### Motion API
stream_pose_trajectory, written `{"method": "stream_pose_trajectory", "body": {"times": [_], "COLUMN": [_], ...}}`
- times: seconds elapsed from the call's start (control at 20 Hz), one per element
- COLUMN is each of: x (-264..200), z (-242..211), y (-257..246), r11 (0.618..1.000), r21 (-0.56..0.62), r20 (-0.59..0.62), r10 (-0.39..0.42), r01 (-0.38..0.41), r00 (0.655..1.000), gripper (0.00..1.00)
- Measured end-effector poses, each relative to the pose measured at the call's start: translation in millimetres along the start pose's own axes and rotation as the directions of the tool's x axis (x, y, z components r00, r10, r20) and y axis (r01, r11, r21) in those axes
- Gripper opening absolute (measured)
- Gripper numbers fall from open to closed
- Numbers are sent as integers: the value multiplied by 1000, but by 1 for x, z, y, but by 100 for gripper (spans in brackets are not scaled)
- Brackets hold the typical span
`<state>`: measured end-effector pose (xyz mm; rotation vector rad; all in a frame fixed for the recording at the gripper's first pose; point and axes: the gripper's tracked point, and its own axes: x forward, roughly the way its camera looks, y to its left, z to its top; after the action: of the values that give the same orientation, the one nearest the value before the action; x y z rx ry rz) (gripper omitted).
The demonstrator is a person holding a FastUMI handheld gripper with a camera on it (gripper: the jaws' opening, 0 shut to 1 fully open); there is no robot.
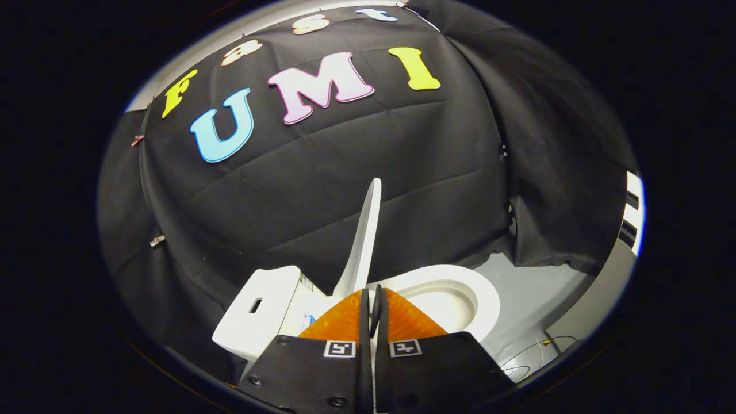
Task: Open the toilet lid.
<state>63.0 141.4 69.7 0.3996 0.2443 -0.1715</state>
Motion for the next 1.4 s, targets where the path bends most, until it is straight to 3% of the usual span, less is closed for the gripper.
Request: {"method": "stream_pose_trajectory", "body": {"times": [0.45, 0.9, 1.4], "x": [-9, -12, -12], "z": [1, -11, -34], "y": [81, 148, 206], "r11": [990, 946, 912], "r21": [-142, -321, -402], "r20": [37, 107, 138], "r10": [4, -19, -23], "r01": [2, 53, 77], "r00": [999, 994, 990], "gripper": [7, 7, 7]}}
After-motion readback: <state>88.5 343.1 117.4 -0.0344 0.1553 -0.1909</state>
